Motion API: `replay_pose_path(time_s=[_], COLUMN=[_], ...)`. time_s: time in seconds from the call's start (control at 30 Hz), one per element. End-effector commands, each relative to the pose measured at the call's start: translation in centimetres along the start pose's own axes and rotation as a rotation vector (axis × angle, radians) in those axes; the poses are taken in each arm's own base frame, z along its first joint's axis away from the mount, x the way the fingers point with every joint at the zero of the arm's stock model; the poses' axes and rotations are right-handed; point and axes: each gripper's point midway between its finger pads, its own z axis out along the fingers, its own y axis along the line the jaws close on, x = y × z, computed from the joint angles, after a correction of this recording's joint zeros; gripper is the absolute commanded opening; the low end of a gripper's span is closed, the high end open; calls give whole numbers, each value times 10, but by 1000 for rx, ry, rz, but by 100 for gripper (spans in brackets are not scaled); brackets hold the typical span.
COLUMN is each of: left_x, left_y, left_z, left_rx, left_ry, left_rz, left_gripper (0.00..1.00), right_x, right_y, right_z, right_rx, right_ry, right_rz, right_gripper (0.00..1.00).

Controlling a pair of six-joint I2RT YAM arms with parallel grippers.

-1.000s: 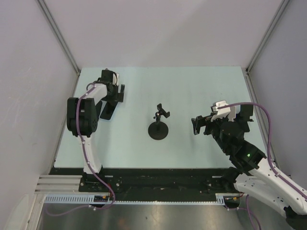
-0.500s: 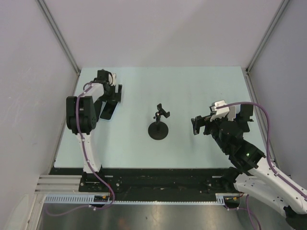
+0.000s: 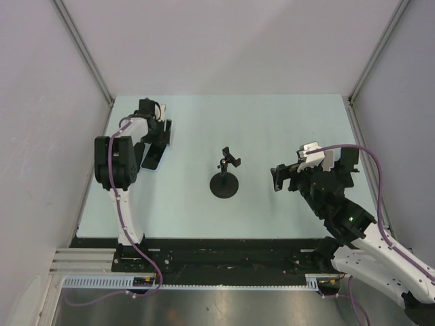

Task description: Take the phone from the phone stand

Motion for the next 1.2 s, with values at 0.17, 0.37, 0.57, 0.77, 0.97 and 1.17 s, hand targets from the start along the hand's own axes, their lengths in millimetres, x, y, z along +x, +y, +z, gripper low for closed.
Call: replay_pose_path(time_s=[0.17, 0.37, 0.57, 0.77, 0.97, 1.17], left_x=[-3, 6, 1, 4, -7, -27], left_y=[30, 40, 43, 41, 37, 25], left_z=[-18, -21, -30, -37, -46, -63], left_rx=[-88, -121, -134, -129, -110, -74], left_ry=[-19, -3, -23, -26, -62, -122], left_rz=[21, -11, -42, -44, -48, -40], left_gripper=[62, 62, 67, 80, 95, 100], right_x=[-3, -3, -3, -3, -3, -1], right_y=[2, 3, 4, 5, 5, 6], right_z=[0, 1, 1, 1, 0, 1], right_rx=[-12, -17, -23, -27, -34, -33], right_ry=[-13, -11, -10, -10, -9, -5], right_rz=[-2, -3, -3, 0, 0, 0], right_gripper=[100, 100, 100, 100, 100, 100])
